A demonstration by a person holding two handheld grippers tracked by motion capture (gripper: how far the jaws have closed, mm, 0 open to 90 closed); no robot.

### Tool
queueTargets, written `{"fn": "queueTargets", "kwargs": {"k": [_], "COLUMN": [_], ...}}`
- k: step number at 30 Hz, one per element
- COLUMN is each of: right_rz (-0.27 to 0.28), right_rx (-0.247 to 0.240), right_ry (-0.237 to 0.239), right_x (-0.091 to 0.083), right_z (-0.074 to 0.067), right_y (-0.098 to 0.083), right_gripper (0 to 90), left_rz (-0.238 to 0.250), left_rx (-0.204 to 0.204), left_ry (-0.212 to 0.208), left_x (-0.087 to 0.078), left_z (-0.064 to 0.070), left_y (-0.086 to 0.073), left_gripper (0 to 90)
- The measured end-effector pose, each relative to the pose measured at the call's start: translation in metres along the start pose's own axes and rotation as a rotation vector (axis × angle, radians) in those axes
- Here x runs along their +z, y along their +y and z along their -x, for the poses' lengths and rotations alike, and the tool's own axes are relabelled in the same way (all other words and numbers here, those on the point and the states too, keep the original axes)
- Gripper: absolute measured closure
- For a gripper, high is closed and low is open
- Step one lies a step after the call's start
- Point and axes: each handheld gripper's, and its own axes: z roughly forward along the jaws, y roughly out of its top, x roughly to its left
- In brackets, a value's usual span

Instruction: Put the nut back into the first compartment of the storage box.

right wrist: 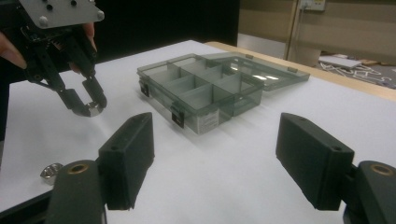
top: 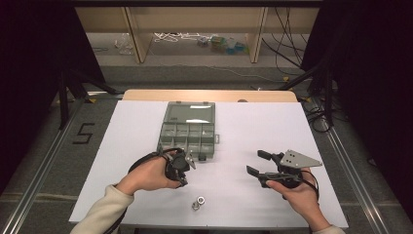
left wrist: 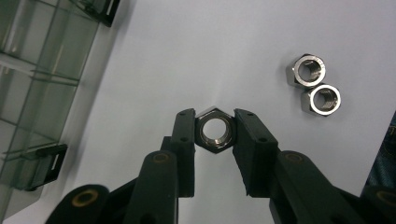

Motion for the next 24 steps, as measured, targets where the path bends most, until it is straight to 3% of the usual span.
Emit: {"fn": "queueTargets", "kwargs": {"k": [1,2,3,4,7,9,18,24], "right_rz": [-0.003,-0.023,0.008,0.006,-0.01,0.019,0.002,0.023], "right_rx": [0.007,-0.019,-0.03,-0.041,-0.022,-0.057,-0.075,-0.078], "right_ry": [0.016,-0.005,-0.011,-0.009,-0.002,-0.035,-0.052,-0.053], "right_x": [0.0,-0.003,-0.001,-0.002,-0.002,-0.001,-0.003,-0.004], "right_z": [0.0,0.001,0.001,0.002,0.0,0.001,0.001,0.001], "right_y": [0.0,0.001,0.001,0.001,0.001,0.001,0.0,0.001], "right_gripper": [27.1,26.1,24.6,23.3,18.5,16.4,15.6,15.6], "left_rz": [0.005,0.009,0.009,0.011,0.014,0.017,0.035,0.048], "left_rx": [-0.002,-0.006,-0.009,-0.009,-0.012,-0.019,-0.029,-0.042], "left_ry": [0.002,0.005,0.005,0.007,0.008,0.009,0.022,0.038], "left_x": [-0.001,-0.002,-0.003,-0.004,-0.005,-0.005,-0.011,-0.021], "left_z": [0.0,-0.001,-0.002,-0.002,-0.003,-0.004,-0.01,-0.017], "left_y": [-0.001,-0.001,-0.002,-0.002,-0.002,-0.003,-0.005,-0.002], "left_gripper": [70.2,70.1,70.2,70.2,70.1,70.1,70.2,70.1]}}
